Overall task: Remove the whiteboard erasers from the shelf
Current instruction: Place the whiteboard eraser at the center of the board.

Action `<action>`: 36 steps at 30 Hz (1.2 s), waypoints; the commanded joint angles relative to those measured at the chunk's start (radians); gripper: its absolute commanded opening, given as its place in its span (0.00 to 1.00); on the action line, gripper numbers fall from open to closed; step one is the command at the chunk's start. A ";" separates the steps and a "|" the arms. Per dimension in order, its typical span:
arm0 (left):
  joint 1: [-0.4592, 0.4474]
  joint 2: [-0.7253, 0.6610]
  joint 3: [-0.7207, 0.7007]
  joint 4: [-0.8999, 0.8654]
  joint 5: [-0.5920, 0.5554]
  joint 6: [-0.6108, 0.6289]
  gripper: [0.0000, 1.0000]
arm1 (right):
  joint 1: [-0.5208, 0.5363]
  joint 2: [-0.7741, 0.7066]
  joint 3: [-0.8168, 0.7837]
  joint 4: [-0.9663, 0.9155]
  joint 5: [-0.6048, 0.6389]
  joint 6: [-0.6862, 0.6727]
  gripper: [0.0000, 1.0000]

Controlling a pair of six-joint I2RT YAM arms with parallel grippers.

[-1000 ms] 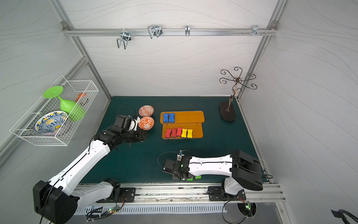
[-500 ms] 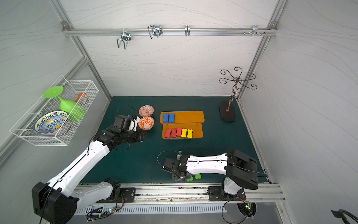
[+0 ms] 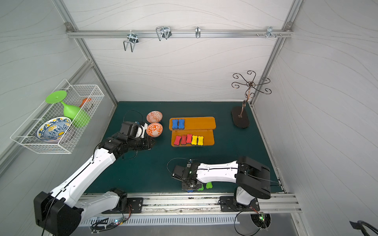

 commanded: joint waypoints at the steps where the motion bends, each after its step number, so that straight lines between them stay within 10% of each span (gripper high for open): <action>1: 0.006 -0.016 0.000 0.017 -0.011 0.017 0.38 | -0.012 0.013 -0.012 -0.017 0.025 0.007 0.34; 19: 0.006 -0.014 0.002 0.019 -0.008 0.017 0.38 | -0.015 0.009 0.012 -0.045 0.061 -0.011 0.29; 26: 0.007 -0.013 0.003 0.019 -0.006 0.018 0.38 | -0.017 -0.026 0.016 -0.045 0.070 -0.038 0.52; 36: 0.006 0.056 0.077 0.043 0.041 -0.024 0.38 | -0.055 -0.114 0.177 -0.202 0.211 -0.160 0.58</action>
